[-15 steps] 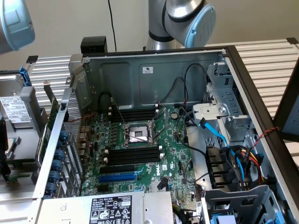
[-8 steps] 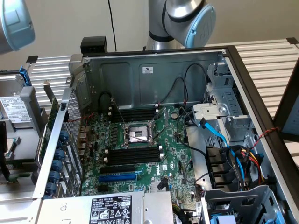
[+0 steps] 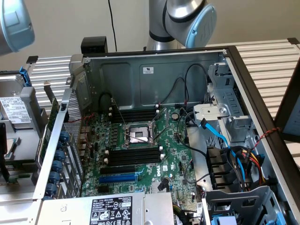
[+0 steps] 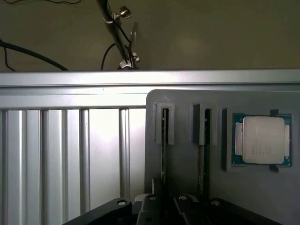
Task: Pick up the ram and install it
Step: 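Pick up the ram and move it above insertion slot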
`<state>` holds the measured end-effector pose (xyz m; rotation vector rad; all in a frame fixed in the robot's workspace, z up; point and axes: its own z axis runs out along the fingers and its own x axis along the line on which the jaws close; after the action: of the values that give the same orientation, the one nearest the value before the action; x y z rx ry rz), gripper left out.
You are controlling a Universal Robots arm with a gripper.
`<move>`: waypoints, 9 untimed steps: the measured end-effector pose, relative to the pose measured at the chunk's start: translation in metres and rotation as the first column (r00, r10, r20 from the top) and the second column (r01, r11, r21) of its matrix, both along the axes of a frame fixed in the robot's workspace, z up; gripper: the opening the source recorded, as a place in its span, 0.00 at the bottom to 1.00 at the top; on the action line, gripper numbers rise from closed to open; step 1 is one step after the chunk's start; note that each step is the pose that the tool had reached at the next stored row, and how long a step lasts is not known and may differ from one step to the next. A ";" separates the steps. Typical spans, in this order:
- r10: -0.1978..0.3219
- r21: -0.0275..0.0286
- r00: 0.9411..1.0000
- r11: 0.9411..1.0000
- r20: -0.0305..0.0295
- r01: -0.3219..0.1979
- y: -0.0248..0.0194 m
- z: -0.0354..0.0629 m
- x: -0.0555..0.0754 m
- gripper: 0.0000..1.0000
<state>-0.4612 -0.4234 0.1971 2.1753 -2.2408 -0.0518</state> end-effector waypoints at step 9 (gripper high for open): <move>0.000 0.000 1.000 1.000 0.000 0.000 -0.0001 0.0000 0.000 0.14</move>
<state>-0.4612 -0.4235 0.1971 2.1753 -2.2406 -0.0518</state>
